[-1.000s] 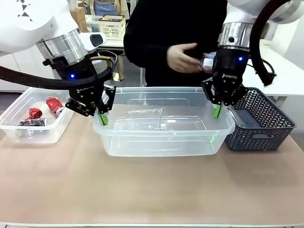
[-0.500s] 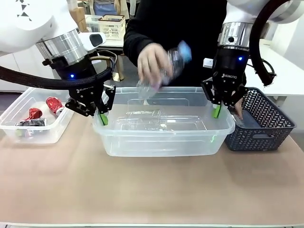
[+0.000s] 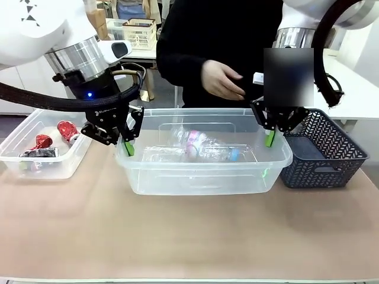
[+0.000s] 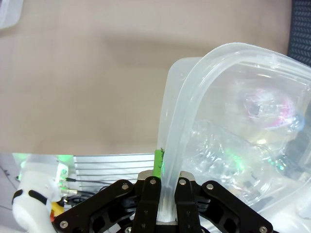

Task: Sort the waste into each basket.
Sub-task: Offer the picked Organizing box to the human.

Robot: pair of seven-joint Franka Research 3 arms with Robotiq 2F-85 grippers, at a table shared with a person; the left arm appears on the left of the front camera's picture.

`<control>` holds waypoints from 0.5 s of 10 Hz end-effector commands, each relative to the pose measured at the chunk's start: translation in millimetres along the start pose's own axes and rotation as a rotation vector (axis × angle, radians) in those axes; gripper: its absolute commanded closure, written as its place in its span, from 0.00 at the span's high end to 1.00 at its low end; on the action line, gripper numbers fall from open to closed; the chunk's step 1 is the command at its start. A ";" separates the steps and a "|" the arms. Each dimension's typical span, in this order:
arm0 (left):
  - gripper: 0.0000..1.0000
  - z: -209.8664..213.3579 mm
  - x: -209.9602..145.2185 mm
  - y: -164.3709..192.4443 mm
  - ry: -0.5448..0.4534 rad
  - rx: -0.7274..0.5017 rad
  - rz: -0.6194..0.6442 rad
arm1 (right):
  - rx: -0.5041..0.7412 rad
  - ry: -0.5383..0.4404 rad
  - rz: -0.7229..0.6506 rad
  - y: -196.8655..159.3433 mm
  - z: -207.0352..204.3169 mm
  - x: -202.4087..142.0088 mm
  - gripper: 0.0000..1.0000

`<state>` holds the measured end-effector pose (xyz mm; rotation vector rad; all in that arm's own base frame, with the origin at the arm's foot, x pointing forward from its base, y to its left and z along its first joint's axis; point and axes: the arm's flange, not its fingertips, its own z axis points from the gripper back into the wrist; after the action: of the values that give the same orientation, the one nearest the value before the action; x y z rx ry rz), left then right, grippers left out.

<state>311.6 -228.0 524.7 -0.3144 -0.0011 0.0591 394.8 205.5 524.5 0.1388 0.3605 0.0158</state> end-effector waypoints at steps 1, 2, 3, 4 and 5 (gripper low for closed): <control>0.00 6.6 3.4 8.4 -0.017 0.012 0.017 | 0.010 -0.003 -0.014 -4.7 -1.0 -3.2 0.00; 0.00 6.6 3.4 8.4 -0.017 0.012 0.017 | 0.010 -0.003 -0.014 -4.7 -1.0 -3.2 0.00; 0.00 6.6 3.4 8.4 -0.017 0.012 0.017 | 0.010 -0.003 -0.014 -4.7 -1.0 -3.2 0.00; 0.00 6.6 3.4 8.4 -0.017 0.012 0.017 | 0.010 -0.003 -0.014 -4.7 -1.0 -3.2 0.00; 0.00 6.6 3.4 8.4 -0.017 0.012 0.017 | 0.010 -0.003 -0.014 -4.7 -1.0 -3.2 0.00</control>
<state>311.6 -228.0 524.7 -0.3144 -0.0012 0.0591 394.8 205.5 524.5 0.1388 0.3605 0.0158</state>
